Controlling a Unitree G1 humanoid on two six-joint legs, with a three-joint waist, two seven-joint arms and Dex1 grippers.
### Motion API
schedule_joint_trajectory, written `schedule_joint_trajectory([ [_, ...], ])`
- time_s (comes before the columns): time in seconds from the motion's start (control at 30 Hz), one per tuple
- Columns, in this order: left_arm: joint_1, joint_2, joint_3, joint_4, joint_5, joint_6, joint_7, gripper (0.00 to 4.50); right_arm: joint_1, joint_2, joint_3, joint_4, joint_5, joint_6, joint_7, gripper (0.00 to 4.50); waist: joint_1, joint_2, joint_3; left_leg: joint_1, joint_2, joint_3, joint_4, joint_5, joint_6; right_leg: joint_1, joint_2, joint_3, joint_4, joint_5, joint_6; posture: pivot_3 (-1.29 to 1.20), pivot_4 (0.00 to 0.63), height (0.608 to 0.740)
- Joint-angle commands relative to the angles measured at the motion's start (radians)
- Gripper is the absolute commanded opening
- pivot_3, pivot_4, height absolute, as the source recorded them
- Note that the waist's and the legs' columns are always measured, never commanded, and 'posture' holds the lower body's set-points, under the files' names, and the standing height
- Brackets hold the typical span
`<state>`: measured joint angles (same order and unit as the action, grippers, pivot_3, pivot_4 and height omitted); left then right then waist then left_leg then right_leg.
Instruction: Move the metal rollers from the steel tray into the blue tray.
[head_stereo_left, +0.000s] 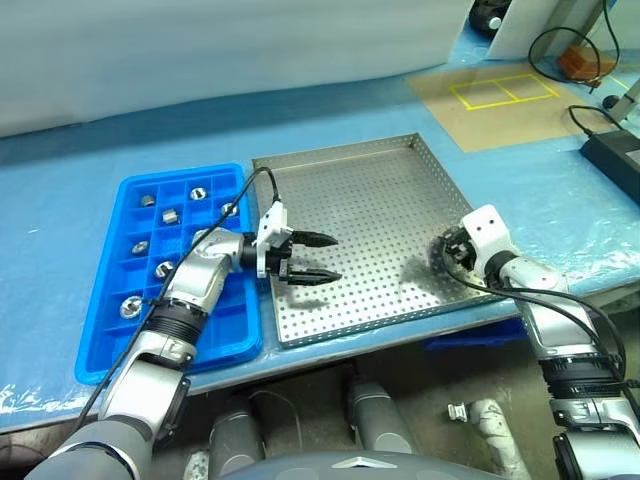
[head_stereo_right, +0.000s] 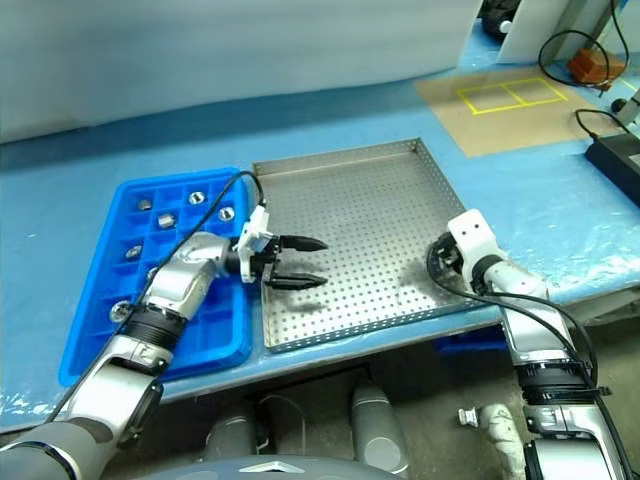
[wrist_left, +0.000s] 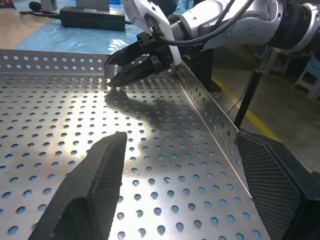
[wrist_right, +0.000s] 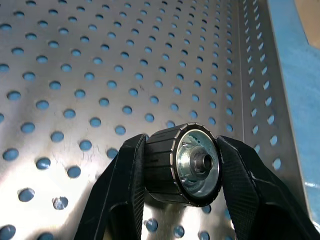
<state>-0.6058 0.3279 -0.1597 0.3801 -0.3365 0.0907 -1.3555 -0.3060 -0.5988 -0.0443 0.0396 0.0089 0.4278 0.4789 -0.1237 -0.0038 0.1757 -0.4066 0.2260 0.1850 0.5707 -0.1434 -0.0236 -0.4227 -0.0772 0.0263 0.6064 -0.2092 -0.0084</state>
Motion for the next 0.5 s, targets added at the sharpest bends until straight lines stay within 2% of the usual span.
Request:
schedule_joint_trajectory([
  [0.03, 0.005, 0.047, 0.043, -0.056, -0.022, 0.01, 0.003, 3.68, -0.071, -0.001, 0.037, -0.112, 0.037, 0.003, 0.077, 1.74, -0.001, 0.0, 0.0, 0.0, 0.0, 0.0, 0.0, 0.0, 0.0, 0.0, 0.0, 0.0, 0.0, 0.0, 0.0, -0.45, 0.15, 0.74],
  [0.23, 0.051, 0.141, 0.09, -0.132, -0.033, 0.04, 0.024, 3.68, -0.172, 0.008, 0.16, -0.153, 0.083, -0.012, 0.264, 1.74, 0.015, 0.0, 0.0, 0.001, 0.002, 0.0, -0.004, 0.001, -0.001, -0.001, 0.0, 0.0, 0.0, 0.0, 0.0, -0.34, 0.15, 0.74],
  [0.5, 0.208, 0.259, 0.187, -0.333, -0.07, 0.113, 0.114, 3.68, -0.394, 0.113, 0.252, 0.011, 0.103, -0.101, 0.408, 1.74, 0.082, 0.001, 0.001, 0.002, 0.007, 0.0, -0.008, 0.004, -0.007, -0.002, 0.002, 0.0, 0.002, 0.0, 0.0, -0.14, 0.15, 0.74],
])
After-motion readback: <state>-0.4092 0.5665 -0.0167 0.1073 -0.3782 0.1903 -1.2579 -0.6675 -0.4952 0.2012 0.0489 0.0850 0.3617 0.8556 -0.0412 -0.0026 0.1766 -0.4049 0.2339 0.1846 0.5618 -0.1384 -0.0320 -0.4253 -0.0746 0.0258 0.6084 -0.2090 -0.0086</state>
